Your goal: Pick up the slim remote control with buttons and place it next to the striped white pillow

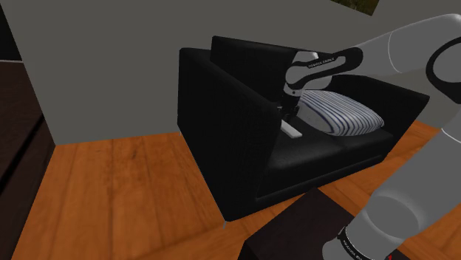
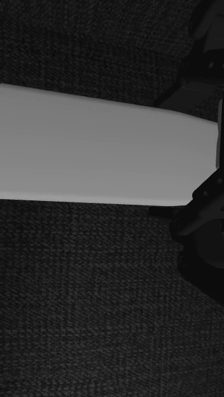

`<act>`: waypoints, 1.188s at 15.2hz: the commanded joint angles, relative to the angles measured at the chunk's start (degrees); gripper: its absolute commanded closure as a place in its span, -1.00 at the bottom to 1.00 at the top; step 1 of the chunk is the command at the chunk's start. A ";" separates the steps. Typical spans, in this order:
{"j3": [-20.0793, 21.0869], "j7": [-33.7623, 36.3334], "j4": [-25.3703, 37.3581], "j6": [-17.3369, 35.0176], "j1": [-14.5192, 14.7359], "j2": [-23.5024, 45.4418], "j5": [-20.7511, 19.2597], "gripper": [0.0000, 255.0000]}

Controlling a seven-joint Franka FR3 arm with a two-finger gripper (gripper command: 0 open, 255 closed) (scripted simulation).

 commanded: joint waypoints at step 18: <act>0.35 0.25 10.70 -14.58 0.13 -3.90 -0.44 1.00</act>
